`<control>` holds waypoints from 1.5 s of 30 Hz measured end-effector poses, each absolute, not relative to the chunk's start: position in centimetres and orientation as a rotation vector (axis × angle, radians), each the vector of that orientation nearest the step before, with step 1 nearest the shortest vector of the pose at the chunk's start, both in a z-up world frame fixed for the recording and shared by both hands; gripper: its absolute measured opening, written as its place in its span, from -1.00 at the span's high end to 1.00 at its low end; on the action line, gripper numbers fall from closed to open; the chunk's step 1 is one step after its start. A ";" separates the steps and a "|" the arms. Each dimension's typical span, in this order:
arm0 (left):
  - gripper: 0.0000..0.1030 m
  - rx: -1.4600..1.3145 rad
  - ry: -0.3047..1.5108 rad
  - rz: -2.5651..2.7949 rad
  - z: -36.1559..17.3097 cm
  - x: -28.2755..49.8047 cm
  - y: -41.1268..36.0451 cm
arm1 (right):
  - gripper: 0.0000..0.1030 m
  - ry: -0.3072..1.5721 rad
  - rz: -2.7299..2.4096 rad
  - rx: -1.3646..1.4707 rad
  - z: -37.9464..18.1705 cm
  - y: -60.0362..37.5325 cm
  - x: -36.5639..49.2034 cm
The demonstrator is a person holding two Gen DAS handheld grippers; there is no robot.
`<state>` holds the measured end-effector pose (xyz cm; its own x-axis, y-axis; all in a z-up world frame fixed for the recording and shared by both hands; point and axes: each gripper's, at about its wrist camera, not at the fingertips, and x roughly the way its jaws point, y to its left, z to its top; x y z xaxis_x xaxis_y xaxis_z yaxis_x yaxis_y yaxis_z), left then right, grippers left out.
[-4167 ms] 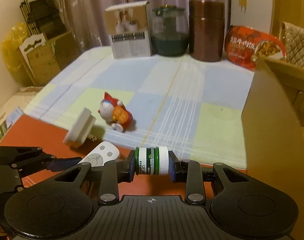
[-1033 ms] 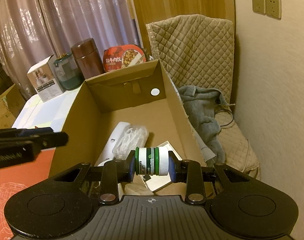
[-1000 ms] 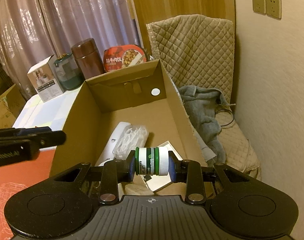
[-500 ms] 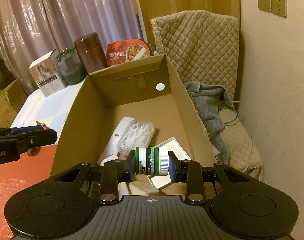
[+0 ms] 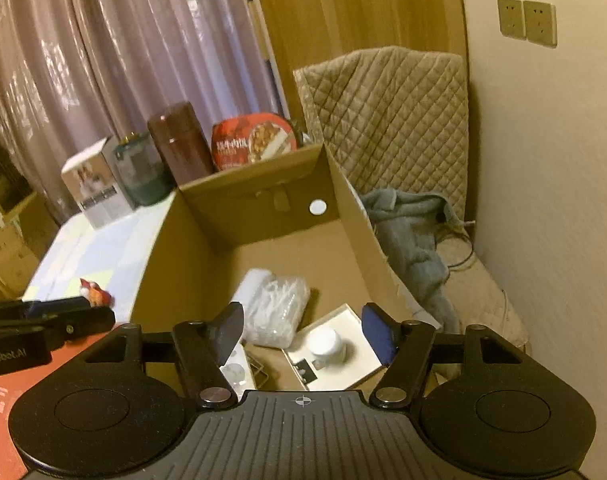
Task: Organize rigid objects
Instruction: 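Lower the remote and pill bottle into the box and open both tools, then withdraw both tools from the box back toward the mat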
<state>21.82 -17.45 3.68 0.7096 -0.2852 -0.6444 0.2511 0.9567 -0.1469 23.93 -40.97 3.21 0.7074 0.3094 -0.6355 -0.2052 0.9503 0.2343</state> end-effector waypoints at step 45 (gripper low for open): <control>0.09 -0.194 0.713 0.021 3.9 10.7 3.5 | -0.22 0.679 0.546 0.077 8.1 -25.0 15.5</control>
